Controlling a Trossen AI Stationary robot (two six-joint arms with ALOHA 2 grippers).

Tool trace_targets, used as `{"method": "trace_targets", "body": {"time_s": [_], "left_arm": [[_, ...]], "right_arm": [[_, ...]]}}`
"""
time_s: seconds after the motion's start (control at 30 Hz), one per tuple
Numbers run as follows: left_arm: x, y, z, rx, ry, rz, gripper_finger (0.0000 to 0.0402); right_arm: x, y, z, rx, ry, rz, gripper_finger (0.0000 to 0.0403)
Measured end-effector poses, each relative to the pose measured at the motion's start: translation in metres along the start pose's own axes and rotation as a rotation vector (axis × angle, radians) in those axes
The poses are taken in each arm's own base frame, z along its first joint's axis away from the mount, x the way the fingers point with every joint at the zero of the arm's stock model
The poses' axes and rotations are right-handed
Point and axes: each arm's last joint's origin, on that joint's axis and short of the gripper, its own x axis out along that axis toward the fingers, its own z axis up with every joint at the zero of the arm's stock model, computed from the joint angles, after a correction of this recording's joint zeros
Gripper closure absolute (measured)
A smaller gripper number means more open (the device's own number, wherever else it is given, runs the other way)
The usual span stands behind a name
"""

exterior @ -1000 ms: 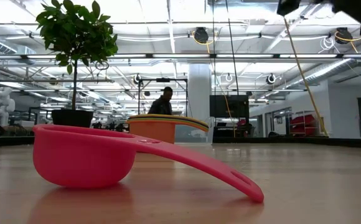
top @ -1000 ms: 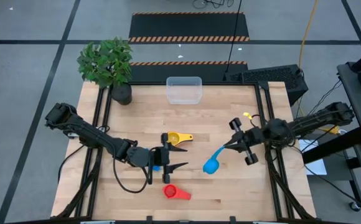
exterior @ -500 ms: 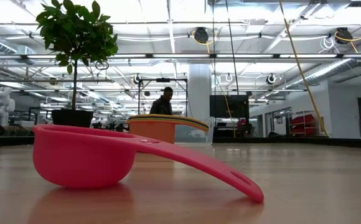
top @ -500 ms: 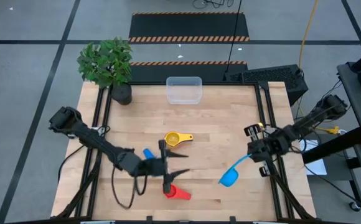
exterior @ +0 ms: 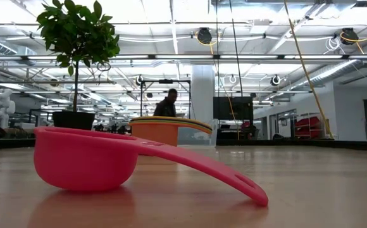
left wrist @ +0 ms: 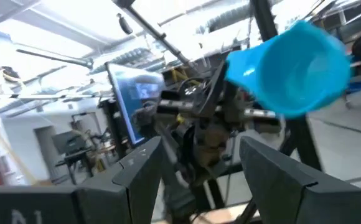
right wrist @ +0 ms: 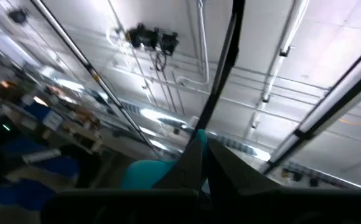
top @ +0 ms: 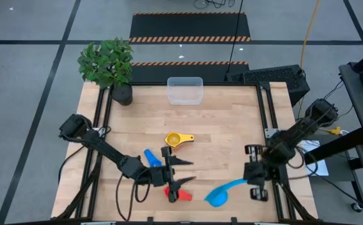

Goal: Nest measuring cups in basket
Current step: Stack the light blue measuring cup on top of the yellow measuring cup

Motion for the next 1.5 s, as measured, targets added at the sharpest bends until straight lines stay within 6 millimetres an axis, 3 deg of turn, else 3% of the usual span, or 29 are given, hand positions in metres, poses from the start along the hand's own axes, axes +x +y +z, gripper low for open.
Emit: {"method": "trace_targets", "body": {"time_s": [0.17, 0.33, 0.7, 1.1, 1.5], "left_arm": [[0.011, -0.023, 0.003, 0.063, -0.005, -0.050, 0.0183], [0.016, -0.034, 0.009, 0.100, -0.017, -0.065, 0.0183], [0.020, -0.033, 0.011, 0.004, -0.070, -0.137, 0.0184], [0.020, -0.033, 0.011, -0.026, -0.079, -0.151, 0.0276], [0.024, -0.030, 0.003, 0.009, -0.016, -0.134, 0.0281]], "right_arm": [[0.012, 0.016, -0.001, -0.108, 0.042, -0.025, 0.0403], [0.012, 0.020, 0.013, -0.139, 0.012, -0.022, 0.0403], [0.010, 0.024, 0.019, -0.214, 0.057, -0.051, 0.0403], [0.009, 0.023, 0.017, -0.257, 0.115, -0.076, 0.0403], [0.009, 0.021, 0.016, -0.309, 0.169, -0.125, 0.0403]]}}
